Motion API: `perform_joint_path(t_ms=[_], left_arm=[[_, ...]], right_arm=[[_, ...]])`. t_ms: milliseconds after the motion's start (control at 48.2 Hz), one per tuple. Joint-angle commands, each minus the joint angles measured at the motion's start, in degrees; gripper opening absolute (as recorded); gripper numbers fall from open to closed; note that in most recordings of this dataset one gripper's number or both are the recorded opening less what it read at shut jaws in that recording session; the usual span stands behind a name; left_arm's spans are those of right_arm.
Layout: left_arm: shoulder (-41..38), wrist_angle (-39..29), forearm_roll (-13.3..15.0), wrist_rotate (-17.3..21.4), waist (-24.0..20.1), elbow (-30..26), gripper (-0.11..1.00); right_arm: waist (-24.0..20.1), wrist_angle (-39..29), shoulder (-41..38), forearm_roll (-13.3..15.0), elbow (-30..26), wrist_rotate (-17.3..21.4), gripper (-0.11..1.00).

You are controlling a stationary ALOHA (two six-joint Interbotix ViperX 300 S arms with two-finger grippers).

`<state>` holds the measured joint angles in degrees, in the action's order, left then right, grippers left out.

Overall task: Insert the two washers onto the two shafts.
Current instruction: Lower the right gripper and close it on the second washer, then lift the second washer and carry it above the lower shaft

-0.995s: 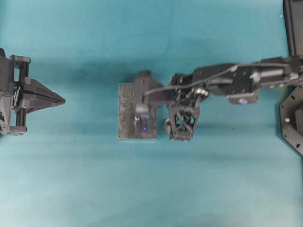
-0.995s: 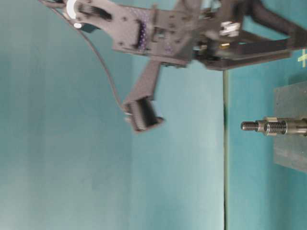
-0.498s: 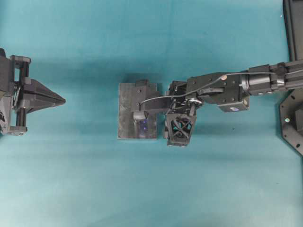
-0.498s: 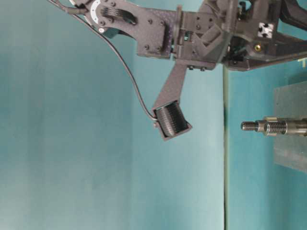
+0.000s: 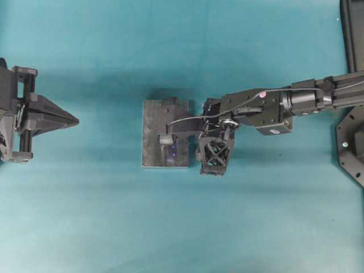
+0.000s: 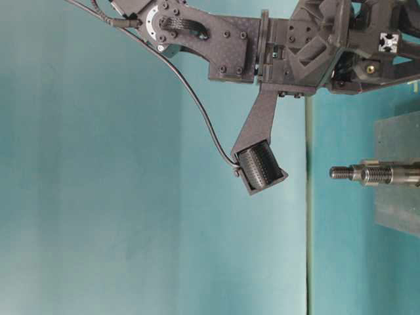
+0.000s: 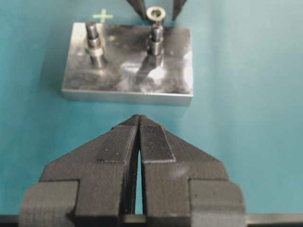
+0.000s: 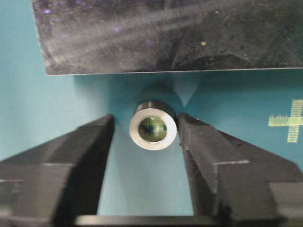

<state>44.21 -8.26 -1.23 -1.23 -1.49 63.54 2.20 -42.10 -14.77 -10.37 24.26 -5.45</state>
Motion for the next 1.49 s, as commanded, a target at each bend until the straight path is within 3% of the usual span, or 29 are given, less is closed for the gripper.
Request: perform_joint_path(t_ms=[0,124,436,601,892,1182,1472], left_arm=[[-0.2,0.5,-0.3,-0.2,0.0,-1.4,0.0],[-0.1,0.5,-0.3,-0.2,0.0,-1.4,0.0],[-0.1,1.1,-0.3,-0.2,-0.1,-1.6,0.0],[-0.2,1.4,-0.3,-0.2,0.0,-1.5,0.0],[-0.1,1.5,-0.3,-0.2,0.0,-1.5,0.0],[-0.1,1.5,-0.3,-0.2,0.0,-1.5,0.0],[-0.2,1.5,-0.3,-0.2,0.0,-1.3,0.0]], right_arm=[[-0.4,0.0,1.0,-0.1,-0.6,-0.1,0.51],[-0.5,-0.4,1.2,0.4,-0.6,-0.2,0.33],[-0.1,-3.2,4.0,2.0,-2.0,0.6,0.33],[0.6,-8.6,6.0,2.1,-6.3,0.5,0.33],[0.8,-15.3,5.4,5.1,-16.0,-0.1,0.33],[0.2,-16.2,2.0,5.2,-22.2,-2.2,0.33],[-0.5,-17.0,-0.4,5.1,-24.4,-3.0,0.33]])
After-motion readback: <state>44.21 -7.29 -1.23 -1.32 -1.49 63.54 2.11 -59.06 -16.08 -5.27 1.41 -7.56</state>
